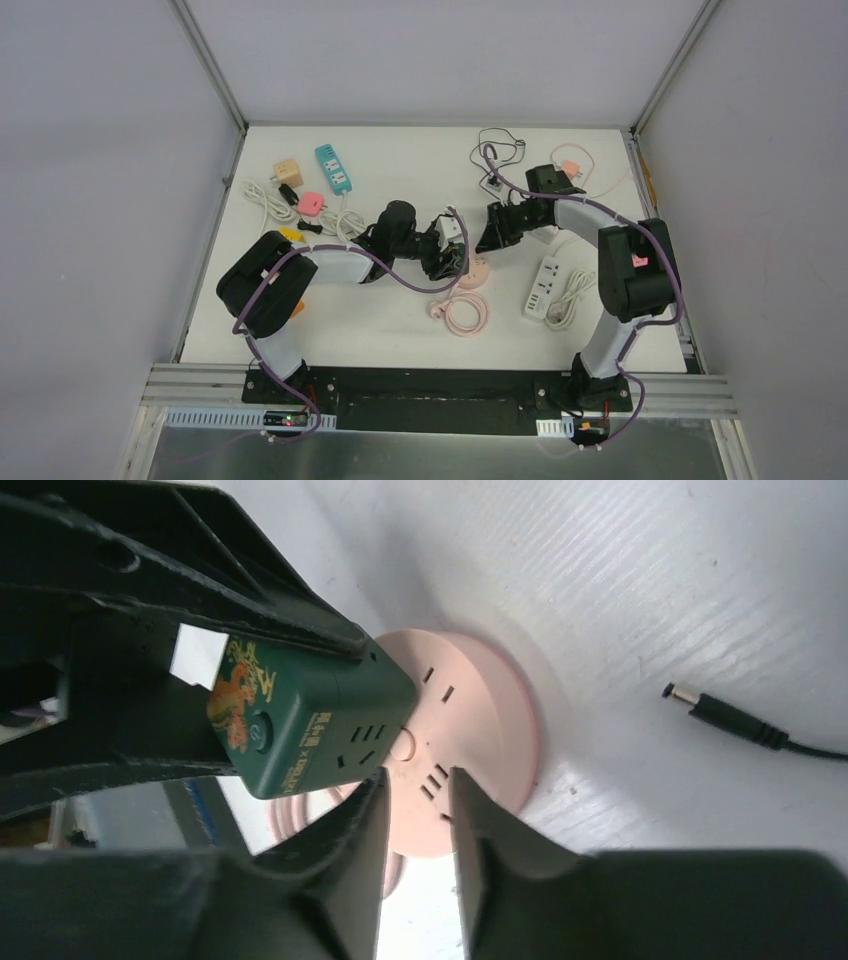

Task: Pull the plug off the socket
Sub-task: Remove the plug from the socket.

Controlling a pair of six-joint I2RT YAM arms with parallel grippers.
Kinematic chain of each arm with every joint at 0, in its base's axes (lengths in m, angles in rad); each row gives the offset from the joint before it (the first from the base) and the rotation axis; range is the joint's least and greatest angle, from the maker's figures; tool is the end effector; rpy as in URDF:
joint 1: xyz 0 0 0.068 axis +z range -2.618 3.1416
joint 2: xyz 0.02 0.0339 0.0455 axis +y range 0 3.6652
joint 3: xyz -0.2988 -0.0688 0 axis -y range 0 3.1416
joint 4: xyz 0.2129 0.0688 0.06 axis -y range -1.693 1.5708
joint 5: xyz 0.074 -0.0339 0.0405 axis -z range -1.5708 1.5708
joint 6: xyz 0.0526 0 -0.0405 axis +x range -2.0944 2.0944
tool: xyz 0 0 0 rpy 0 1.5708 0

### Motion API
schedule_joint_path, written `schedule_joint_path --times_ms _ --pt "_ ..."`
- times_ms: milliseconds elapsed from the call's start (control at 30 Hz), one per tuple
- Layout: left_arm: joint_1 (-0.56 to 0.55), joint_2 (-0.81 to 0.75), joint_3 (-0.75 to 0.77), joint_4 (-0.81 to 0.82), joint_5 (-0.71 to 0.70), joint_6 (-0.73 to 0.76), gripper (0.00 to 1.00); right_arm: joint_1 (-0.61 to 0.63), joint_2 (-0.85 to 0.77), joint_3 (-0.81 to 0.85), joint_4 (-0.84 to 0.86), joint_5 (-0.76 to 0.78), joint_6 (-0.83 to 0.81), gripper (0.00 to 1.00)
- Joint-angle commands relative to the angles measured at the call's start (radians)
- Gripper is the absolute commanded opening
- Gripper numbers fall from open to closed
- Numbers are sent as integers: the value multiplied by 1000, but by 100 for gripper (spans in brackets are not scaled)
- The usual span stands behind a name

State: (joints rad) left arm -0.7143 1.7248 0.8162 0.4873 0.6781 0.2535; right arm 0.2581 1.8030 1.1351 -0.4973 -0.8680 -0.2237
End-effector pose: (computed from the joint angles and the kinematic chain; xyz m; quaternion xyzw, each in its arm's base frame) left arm 0.2420 -0.2535 0.2307 0.5283 0.6166 -0.3889 0.4354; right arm 0.3143 0.1245 0.2203 -0.2943 0.8428 0.4150 0.1756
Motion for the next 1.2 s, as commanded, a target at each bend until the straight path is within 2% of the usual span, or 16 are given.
schedule_joint_path --times_ms 0,67,133,333,567,733,800,933,1067,1167 --pt "-10 -29 -11 -44 -18 6 0 -4 -57 11 -12 -23 -9 20" --pt "-11 -27 -10 -47 -26 4 0 -3 -25 32 -50 -40 -10 11" --pt "-13 -28 -10 -47 -38 1 0 1 11 52 -84 -57 -15 7" --pt "-20 -31 5 -72 -89 -14 0 21 73 69 -146 -60 -50 5" --pt "-27 -38 36 -142 -150 -13 0 23 124 74 -178 70 -65 4" --pt "-96 -59 20 -179 -268 139 0 24 127 76 -162 146 -32 3" --pt "-105 -59 34 -210 -291 149 0 24 129 76 -161 165 -27 3" --pt "-101 -39 114 -309 -279 33 0 29 130 82 -164 193 -25 3" --pt "-67 37 221 -421 -184 -142 0 39 133 89 -173 215 -30 3" --pt "-78 42 203 -391 -235 -134 0 46 138 96 -182 228 -35 3"
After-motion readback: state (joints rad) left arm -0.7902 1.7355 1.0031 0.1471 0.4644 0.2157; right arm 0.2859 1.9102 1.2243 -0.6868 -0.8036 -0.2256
